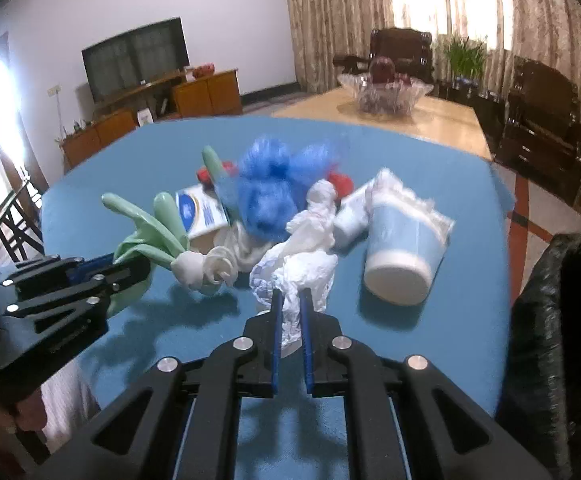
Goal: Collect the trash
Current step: 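Grasp the white tissue with the right gripper while the left gripper grasps the green gloves, then carry the tissue and gloves over the bin and release both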
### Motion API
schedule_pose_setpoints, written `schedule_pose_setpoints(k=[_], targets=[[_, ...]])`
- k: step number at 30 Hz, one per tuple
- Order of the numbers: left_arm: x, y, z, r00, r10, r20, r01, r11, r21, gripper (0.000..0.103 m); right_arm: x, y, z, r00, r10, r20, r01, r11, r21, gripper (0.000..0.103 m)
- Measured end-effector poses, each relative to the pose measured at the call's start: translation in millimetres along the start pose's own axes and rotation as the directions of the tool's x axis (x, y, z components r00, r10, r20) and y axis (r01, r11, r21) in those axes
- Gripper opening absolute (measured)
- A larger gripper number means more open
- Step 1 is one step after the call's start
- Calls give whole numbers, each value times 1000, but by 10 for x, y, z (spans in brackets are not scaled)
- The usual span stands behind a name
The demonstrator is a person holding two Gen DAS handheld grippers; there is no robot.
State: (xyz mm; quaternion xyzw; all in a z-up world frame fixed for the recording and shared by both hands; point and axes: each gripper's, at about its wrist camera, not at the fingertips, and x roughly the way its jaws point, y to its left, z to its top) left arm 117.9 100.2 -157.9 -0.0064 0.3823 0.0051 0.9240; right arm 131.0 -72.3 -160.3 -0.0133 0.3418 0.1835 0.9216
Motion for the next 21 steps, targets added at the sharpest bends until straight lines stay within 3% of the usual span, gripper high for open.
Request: schedule_pose_setpoints(k=[11, 21], targets=[[-462, -201, 291, 995, -34, 97, 32, 999, 20, 13, -661, -221, 303, 990, -68, 127, 62, 997, 50, 9], [-577, -787, 485, 979, -156, 134, 141, 984, 111, 13, -1207, -779, 296, 959, -219, 180, 195, 971, 138, 9]])
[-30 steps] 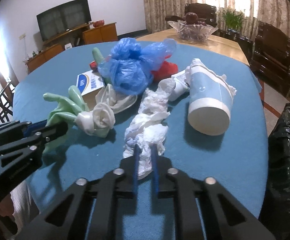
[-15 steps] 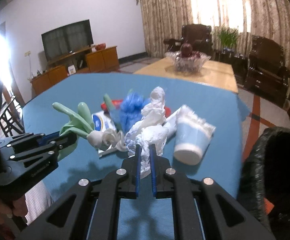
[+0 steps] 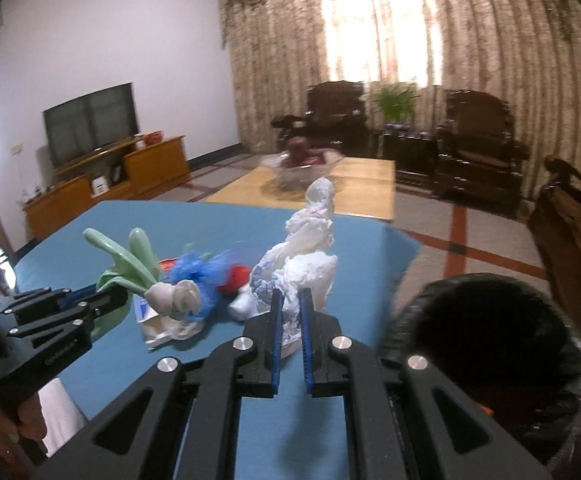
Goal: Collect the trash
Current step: 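Carry the tissue and gloves over the bin and release both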
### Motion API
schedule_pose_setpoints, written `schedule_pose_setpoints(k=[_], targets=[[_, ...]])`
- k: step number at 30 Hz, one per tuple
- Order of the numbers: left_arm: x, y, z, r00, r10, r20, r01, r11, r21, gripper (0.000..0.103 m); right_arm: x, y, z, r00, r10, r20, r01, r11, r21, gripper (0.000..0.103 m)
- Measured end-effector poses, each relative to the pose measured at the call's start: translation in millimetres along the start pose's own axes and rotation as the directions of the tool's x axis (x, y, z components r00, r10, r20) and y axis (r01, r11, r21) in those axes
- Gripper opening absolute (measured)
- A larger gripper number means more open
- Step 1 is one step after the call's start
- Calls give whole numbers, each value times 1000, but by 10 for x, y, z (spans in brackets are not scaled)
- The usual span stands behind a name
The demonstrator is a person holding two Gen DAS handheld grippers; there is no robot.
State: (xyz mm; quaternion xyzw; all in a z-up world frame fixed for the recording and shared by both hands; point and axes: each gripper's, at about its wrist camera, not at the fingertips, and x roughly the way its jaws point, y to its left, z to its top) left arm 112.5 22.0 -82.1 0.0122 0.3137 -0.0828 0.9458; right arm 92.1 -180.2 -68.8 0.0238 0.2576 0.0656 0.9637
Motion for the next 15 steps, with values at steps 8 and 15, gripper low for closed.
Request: schedule_pose_setpoints(k=[8, 15], targets=[[283, -769, 108, 990, -141, -6, 141, 987, 83, 13, -204, -658, -47, 987, -162, 7, 161, 984, 71, 9], [545, -1492, 155, 967, -254, -18, 254, 955, 153, 13, -309, -1316, -204, 956, -290, -33, 292, 945, 147, 9]])
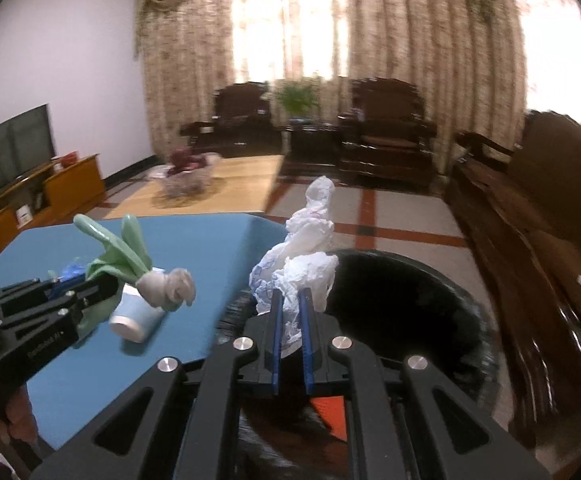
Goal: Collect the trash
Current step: 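Carry the tissue and gloves over the bin and release both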
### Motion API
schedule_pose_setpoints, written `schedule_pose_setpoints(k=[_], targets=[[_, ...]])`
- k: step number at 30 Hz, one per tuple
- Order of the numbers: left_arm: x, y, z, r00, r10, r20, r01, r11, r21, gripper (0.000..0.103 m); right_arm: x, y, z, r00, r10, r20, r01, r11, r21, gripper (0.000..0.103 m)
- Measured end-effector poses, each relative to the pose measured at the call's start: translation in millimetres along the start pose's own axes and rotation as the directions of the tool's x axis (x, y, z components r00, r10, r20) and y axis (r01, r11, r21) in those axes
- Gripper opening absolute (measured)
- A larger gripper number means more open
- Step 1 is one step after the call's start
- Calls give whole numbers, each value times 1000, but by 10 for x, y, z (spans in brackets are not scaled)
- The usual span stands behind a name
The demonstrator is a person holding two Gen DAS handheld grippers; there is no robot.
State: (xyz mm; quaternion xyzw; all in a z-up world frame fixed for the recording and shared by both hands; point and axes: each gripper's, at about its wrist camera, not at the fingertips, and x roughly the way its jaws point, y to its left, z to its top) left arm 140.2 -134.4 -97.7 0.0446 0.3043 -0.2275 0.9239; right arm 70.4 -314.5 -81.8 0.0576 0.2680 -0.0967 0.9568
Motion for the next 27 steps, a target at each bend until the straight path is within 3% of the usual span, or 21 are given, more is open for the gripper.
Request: schedule_pose_setpoints(k=[6, 15, 18, 22, 23, 25, 27], targets=[[417, -453, 26, 997, -63, -36, 64, 997, 32, 13, 139, -485, -115, 997, -74, -29, 76, 995, 67, 9], [890, -853, 0, 985, -142, -101, 147, 988, 46, 14, 304, -950, -408, 987, -124, -99, 137, 980, 145, 9], [1003, -922, -16, 980, -154, -125, 162, 986, 51, 20, 350, -1025, -478, 984, -132, -120, 150, 978, 147, 9], [1063, -899, -52, 976, -152, -153, 158, 987, 29, 42, 379, -1021, -487, 979, -156, -130, 174, 973, 148, 16], [1052, -878, -55, 977, -152, -150, 158, 987, 27, 43, 381, -1016, -490, 978, -161, -130, 180, 973, 147, 28], [992, -813, -52, 982, -139, -128, 143, 989, 28, 57, 384, -998, -498, 977, -174, -126, 192, 971, 141, 44], [933, -768, -41, 986, -127, -106, 130, 991, 25, 62, 376, -970, -491, 975, -186, -120, 201, 970, 133, 53]])
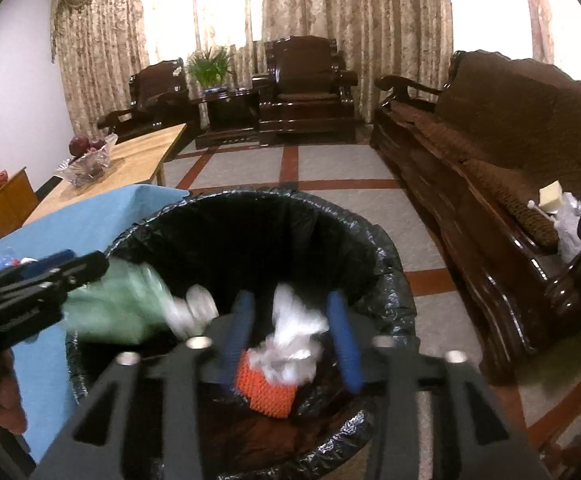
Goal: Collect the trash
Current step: 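Carry the tissue and gloves over the bin and release both, then return both tools to the table and grasp the blue-white paper cup with the right gripper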
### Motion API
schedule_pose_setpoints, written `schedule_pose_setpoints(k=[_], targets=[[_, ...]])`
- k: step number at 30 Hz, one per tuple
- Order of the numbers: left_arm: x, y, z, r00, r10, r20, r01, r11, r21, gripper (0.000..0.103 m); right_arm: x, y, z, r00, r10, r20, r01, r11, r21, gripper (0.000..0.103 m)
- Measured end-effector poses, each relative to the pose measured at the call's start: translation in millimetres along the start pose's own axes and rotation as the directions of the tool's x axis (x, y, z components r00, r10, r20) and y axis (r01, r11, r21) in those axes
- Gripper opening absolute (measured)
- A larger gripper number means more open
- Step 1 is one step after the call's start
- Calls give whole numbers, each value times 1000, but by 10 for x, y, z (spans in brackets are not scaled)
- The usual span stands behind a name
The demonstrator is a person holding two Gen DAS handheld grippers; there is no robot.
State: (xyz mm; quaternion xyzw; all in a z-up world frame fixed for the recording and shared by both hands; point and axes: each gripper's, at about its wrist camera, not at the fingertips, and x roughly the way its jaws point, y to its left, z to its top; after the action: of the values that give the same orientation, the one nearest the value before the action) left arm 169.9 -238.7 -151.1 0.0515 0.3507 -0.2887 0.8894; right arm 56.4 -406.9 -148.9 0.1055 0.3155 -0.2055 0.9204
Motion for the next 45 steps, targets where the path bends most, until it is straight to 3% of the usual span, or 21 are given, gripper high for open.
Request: schedule_pose_setpoints(k=[2, 6, 11, 14, 23, 29, 37, 45], targets=[[-82, 45, 15, 1000, 16, 21, -16, 1000, -6, 74, -24, 54, 2, 1000, -18, 13, 19, 1000, -10, 80], [-301, 236, 30, 995, 76, 70, -75, 997, -12, 86, -118, 165, 24, 997, -58, 52, 59, 998, -26, 97], [-625, 618, -19, 979, 168, 111, -162, 985, -64, 89, -186, 319, 68, 998, -23, 54, 24, 999, -32, 97], [-839, 876, -84, 961, 243, 130, -232, 968, -92, 89, -253, 496, 101, 998, 24, 65, -22, 999, -39, 97], [-1453, 1667, -444, 874, 469, 124, -447, 878, -175, 89, -411, 1453, 167, 977, 190, 101, -172, 972, -162, 97], [-1668, 2124, -605, 825, 558, 93, -528, 818, -231, 89, -338, 2134, 84, 952, 299, 71, -278, 937, -212, 97], [-1715, 2478, -844, 816, 575, 55, -542, 795, -274, 89, -20, 2909, -193, 941, 339, 3, -325, 904, -279, 96], [-1717, 2641, -985, 810, 586, 34, -554, 782, -285, 89, 324, 3210, -399, 945, 317, -73, -324, 897, -301, 96]])
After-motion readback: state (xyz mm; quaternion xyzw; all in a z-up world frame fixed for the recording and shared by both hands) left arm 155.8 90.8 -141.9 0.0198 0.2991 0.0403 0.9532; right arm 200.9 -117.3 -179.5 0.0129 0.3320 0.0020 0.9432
